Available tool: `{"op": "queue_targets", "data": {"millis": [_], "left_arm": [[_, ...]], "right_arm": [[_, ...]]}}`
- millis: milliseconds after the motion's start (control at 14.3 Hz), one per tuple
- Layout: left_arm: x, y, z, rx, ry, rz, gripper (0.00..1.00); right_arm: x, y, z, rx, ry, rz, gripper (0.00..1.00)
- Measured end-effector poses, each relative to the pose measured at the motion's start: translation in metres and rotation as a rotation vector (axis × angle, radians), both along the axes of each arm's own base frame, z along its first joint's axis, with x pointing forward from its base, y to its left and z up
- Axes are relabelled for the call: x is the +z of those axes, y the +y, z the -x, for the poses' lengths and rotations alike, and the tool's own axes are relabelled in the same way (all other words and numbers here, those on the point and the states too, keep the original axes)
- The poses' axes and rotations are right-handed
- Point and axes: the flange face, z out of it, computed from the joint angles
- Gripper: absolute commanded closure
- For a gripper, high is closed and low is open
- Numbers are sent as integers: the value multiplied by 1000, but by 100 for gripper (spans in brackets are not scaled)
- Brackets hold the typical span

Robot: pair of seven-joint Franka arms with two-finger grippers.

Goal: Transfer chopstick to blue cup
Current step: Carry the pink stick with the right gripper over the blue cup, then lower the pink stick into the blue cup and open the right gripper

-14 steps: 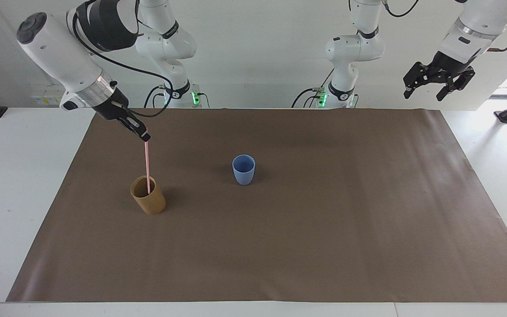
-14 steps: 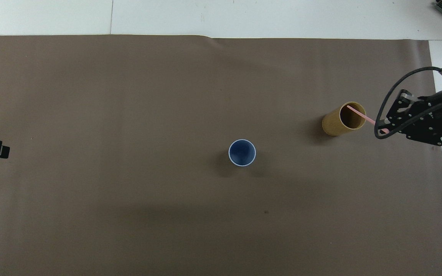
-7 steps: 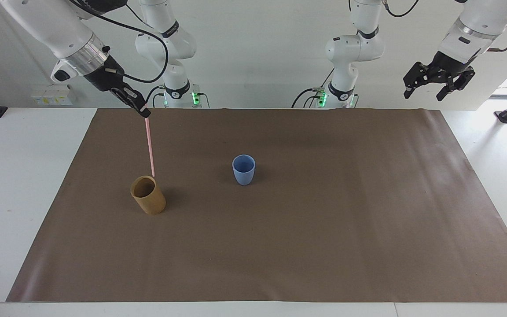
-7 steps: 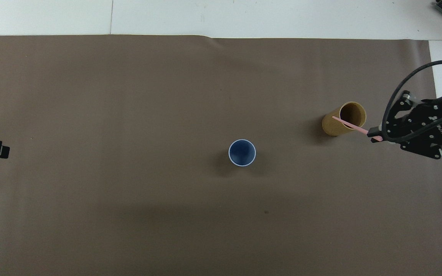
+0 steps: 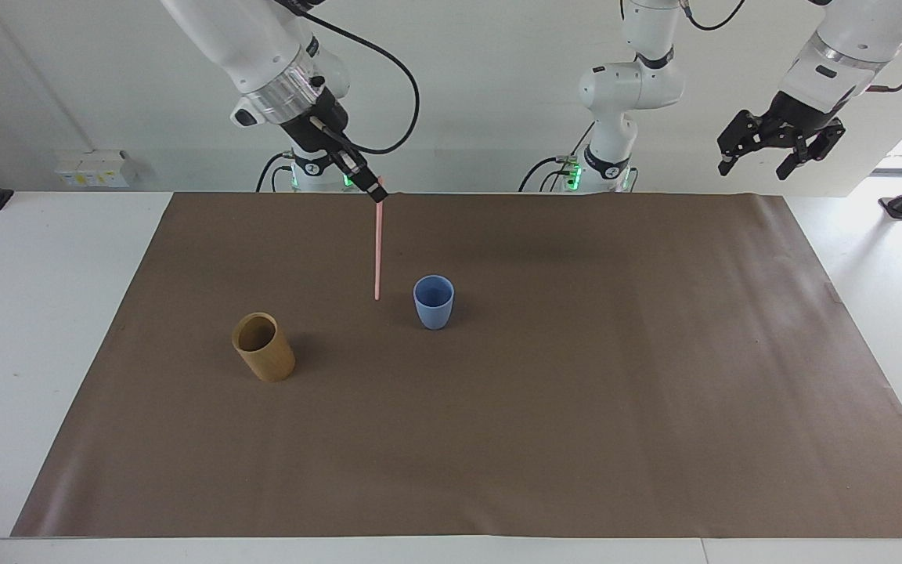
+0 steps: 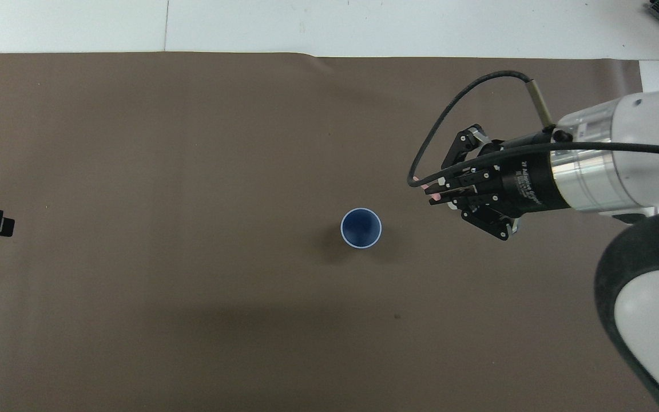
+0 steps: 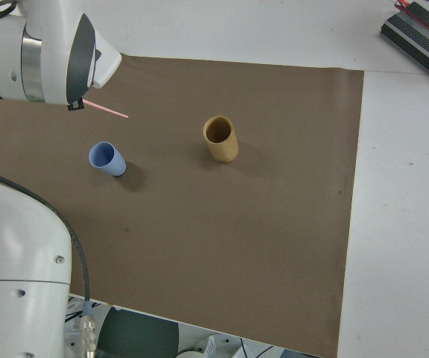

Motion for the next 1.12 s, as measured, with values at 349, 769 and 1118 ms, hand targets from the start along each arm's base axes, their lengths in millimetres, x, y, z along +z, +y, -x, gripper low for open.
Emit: {"op": "queue_targets", "data": {"millis": [349, 769, 1118], "left_arm": [[0, 0, 0, 0, 0, 0, 0], [0, 0, 0, 0, 0, 0, 0], [0, 0, 0, 0, 0, 0, 0]], "right_arm": [[-38, 74, 18, 113, 3, 4, 100], [-81, 78, 38, 217, 54, 37, 100], [-107, 66, 53, 308, 60, 49, 100]]}}
